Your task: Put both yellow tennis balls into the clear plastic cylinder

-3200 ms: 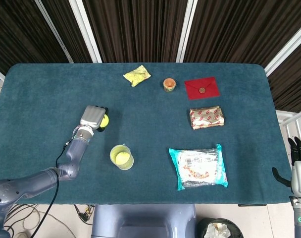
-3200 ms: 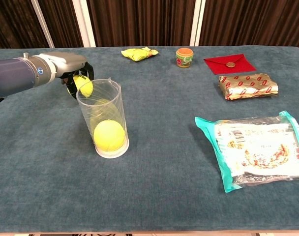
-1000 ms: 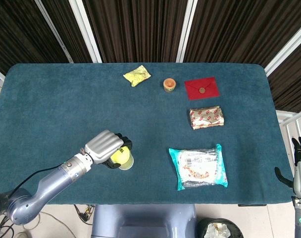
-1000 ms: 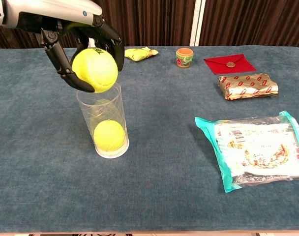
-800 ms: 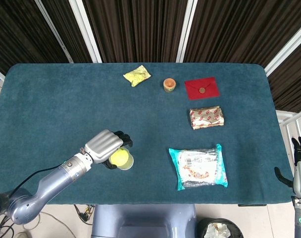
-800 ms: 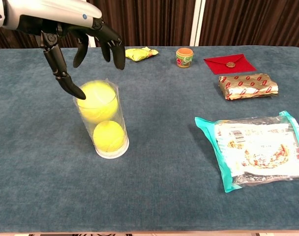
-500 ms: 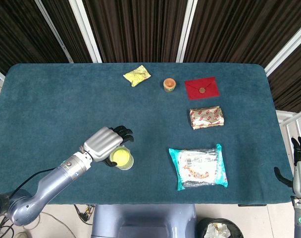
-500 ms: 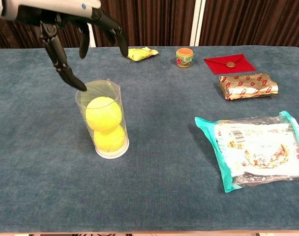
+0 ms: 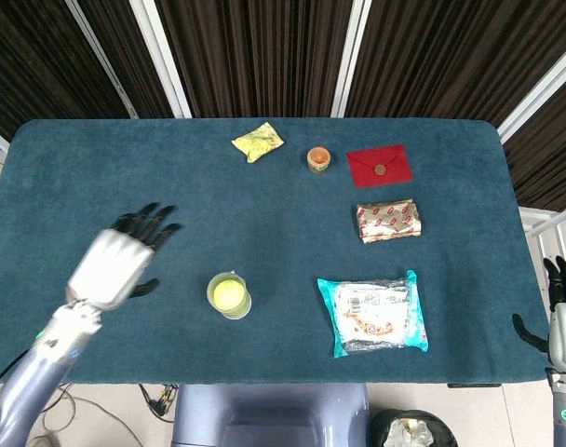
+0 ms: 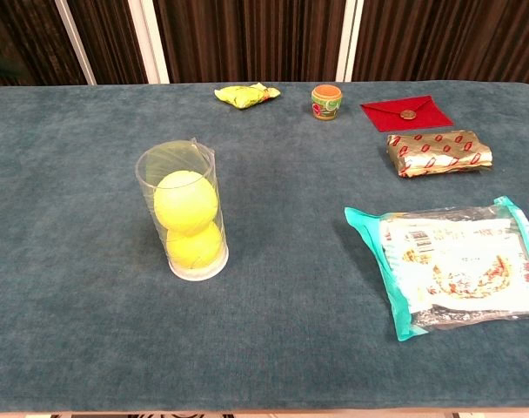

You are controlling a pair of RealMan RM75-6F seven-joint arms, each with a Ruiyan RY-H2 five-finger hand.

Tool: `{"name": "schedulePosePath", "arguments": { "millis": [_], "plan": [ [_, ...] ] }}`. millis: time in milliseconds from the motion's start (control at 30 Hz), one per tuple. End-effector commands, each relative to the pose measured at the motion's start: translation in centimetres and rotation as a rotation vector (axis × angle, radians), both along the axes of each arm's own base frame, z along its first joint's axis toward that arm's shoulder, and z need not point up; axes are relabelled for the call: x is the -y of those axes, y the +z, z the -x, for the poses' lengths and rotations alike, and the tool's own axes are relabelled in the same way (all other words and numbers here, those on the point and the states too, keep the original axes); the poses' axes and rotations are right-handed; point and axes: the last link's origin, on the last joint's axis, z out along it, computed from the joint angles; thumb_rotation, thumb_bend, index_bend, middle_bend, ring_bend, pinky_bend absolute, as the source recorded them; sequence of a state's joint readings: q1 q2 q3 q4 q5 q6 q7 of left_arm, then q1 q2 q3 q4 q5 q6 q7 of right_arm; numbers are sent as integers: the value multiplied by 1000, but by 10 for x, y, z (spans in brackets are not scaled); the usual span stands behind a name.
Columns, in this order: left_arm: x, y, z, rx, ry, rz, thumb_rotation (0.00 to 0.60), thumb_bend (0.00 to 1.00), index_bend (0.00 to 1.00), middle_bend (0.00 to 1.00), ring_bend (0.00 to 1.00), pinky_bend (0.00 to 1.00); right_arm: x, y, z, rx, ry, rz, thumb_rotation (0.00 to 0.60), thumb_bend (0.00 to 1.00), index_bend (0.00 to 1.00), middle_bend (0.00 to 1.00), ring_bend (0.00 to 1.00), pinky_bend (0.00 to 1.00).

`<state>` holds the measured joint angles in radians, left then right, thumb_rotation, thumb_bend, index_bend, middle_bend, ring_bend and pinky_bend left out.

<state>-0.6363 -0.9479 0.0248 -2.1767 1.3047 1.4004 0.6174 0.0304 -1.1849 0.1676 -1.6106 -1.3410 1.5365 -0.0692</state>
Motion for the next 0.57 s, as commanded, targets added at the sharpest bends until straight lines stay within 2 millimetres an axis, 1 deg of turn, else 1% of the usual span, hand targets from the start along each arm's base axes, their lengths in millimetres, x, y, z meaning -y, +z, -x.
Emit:
{"name": "schedulePosePath", "arguments": {
  "millis": [33,133,167,233,267,333,433,567],
  "plan": [
    [33,15,57,-41,152,-90,600,0,171,64,52,240,0,-1,-4,-10,49,-29,600,337,0,16,24,0],
    [54,17,93,-52,278,-89,600,0,141,35,18,210,1,-4,-9,-21,117,-53,600,337,0,16,24,0],
    [56,17,98,-57,296,-88,600,0,136,27,9,199,2,-4,-9,-22,129,-57,600,337,0,16,24,0],
    [63,18,116,-75,341,-97,600,0,131,16,1,188,2,-6,-13,-26,174,-67,600,337,0,16,24,0],
    [65,18,120,-77,349,-101,600,0,128,9,0,183,2,-7,-13,-27,184,-69,600,337,0,16,24,0],
    [69,17,134,-79,373,-108,600,0,122,2,0,180,1,-9,-15,-31,214,-76,600,337,0,16,24,0],
    [71,14,150,-48,402,-106,600,0,113,0,0,175,0,-11,-16,-38,232,-86,600,337,0,16,24,0],
    [65,16,157,-26,377,-131,600,0,111,0,0,154,0,-13,-17,-34,243,-88,600,337,0,16,24,0]
  ]
}}
